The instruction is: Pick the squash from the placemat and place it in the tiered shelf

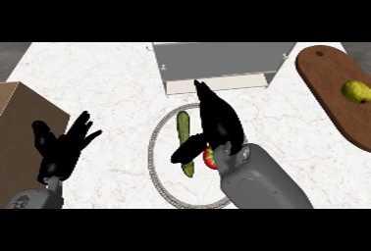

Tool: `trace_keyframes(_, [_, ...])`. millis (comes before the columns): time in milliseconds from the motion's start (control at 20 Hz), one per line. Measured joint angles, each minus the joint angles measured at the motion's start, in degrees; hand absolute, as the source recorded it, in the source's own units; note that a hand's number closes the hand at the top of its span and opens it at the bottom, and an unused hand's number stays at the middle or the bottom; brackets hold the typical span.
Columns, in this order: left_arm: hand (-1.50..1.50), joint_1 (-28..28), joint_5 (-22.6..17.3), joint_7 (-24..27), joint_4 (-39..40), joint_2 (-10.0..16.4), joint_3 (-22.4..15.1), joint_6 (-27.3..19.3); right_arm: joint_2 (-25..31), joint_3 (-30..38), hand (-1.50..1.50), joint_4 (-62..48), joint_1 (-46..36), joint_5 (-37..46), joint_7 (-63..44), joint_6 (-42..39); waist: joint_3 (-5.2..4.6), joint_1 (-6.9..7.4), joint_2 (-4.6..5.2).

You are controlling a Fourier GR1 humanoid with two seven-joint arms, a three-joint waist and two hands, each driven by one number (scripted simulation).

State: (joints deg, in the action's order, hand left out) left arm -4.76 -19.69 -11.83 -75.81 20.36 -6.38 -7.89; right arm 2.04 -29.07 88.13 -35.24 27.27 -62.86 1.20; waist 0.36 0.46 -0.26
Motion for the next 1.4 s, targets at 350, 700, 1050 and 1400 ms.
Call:
trace_keyframes(350, [0.00,0.3,0.5,0.2,-0.1,-0.5,0.7,0.7,-1.2,-2.5,-1.50,-4.8,-0.1,1.9,-1.2,-0.2,0.00,-0.10,-0.04])
trace_keyframes(700, [0.00,1.2,1.4,-1.3,-2.2,-1.2,0.8,0.3,-1.4,-3.7,-1.50,-6.6,1.0,4.8,-1.6,0.2,-0.08,-0.24,-0.04])
trace_keyframes(1050, [0.00,0.9,2.3,-1.6,-2.1,-1.9,1.4,0.9,-1.4,-7.0,-1.50,-11.5,0.9,5.4,-0.9,3.1,-0.01,0.16,0.00])
trace_keyframes(1400, [0.00,1.9,3.0,-1.1,-3.0,-2.6,1.8,1.3,-1.5,-7.5,-1.50,-17.3,-0.4,6.3,-0.4,5.1,-0.06,0.13,0.06])
